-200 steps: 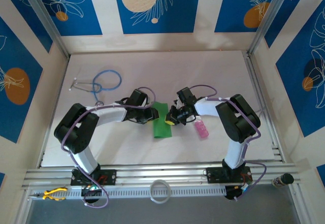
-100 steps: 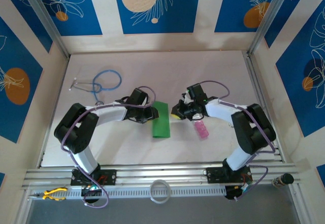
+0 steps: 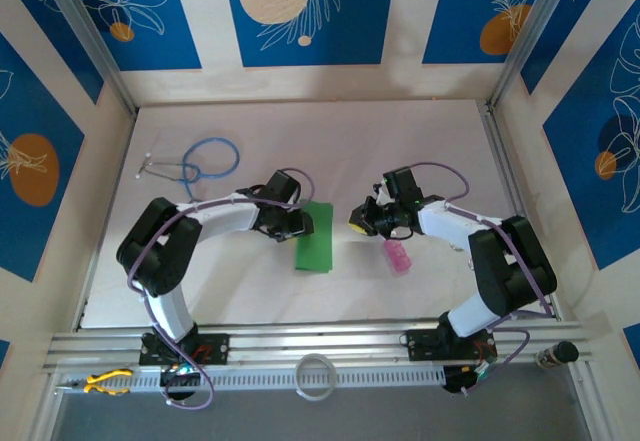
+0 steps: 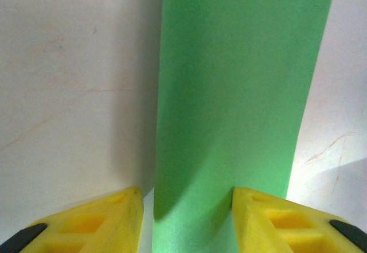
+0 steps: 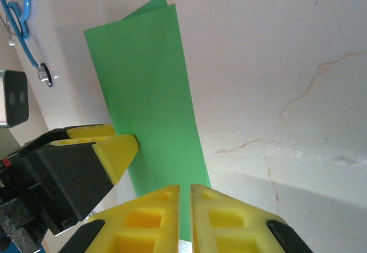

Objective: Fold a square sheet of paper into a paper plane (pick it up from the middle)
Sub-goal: Hold the square sheet of paper at the center of the table.

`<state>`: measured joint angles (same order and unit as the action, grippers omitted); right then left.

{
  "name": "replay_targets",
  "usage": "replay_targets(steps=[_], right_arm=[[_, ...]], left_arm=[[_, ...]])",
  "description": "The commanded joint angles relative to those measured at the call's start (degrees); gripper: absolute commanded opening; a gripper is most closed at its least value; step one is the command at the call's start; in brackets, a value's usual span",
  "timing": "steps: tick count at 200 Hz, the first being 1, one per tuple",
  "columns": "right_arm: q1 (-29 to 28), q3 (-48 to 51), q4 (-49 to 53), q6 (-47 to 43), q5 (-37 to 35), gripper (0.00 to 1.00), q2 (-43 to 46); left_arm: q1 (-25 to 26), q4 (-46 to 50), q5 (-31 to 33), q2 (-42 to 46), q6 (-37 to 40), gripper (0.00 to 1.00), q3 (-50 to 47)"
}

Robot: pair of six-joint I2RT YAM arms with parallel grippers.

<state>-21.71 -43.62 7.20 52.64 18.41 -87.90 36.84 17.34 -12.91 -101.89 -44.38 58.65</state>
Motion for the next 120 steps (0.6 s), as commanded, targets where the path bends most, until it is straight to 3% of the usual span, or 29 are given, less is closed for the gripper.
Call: replay_targets(steps=[1, 50, 120], right_arm=[[0.12, 0.39, 0.77, 0.17, 0.92, 0.13, 0.71], [-0.04, 0.01, 0.8, 0.15, 1.48, 0.13, 0.15], [-0.76, -0.94, 1.18, -0.1, 1.89, 0.13, -1.0]], left_arm=[[0.34, 3.27, 1.35, -0.95, 2.1, 0.46, 1.2], [-0.05, 1.56, -0.19, 0.09, -0.17, 0.46, 1.51], [-0.77, 0.86, 3.77, 0.98, -2.86, 0.5, -0.27]])
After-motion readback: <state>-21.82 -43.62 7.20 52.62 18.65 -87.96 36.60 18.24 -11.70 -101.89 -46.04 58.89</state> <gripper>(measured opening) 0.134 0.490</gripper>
